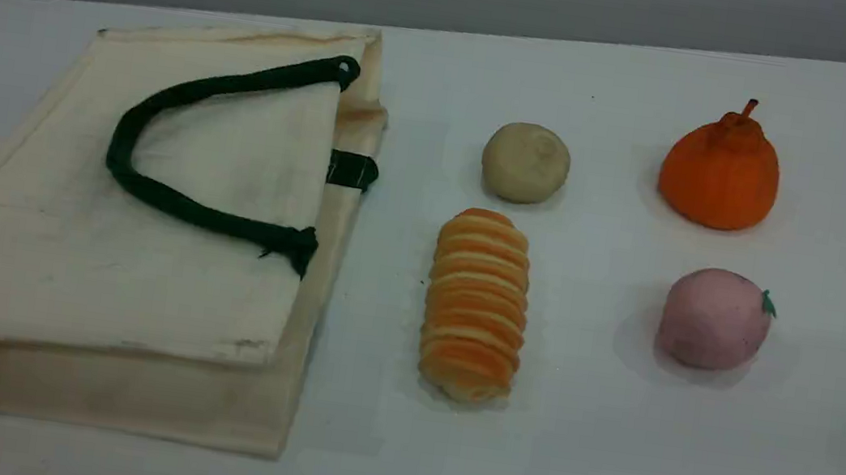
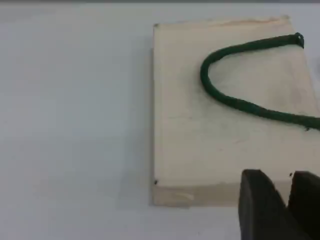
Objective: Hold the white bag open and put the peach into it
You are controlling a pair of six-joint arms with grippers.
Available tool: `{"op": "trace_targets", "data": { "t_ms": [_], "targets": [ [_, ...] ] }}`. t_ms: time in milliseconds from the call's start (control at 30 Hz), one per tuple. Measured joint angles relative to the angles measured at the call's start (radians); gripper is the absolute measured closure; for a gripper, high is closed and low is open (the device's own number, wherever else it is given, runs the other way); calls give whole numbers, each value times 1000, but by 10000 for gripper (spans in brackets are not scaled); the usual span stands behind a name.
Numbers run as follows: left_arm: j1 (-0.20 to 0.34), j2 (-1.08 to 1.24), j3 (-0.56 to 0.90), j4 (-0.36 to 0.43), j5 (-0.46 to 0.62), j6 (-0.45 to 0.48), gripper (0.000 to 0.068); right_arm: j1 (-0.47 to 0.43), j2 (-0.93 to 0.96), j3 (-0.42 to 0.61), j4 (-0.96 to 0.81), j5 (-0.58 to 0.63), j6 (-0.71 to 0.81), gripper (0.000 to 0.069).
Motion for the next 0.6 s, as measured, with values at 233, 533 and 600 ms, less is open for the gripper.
{"op": "trace_targets", "data": {
  "t_ms": [233,533,600],
  "targets": [
    [-1,228,-128,4,-31,-2,499,0,209,-125,8,-131,13,451],
    [-1,607,-329,4,-105,0,494,0,574,-301,27,-260,12,451],
    [-1,665,-349,4,-157,3,494,0,628,-301,30,-303,8,451]
  ]
}}
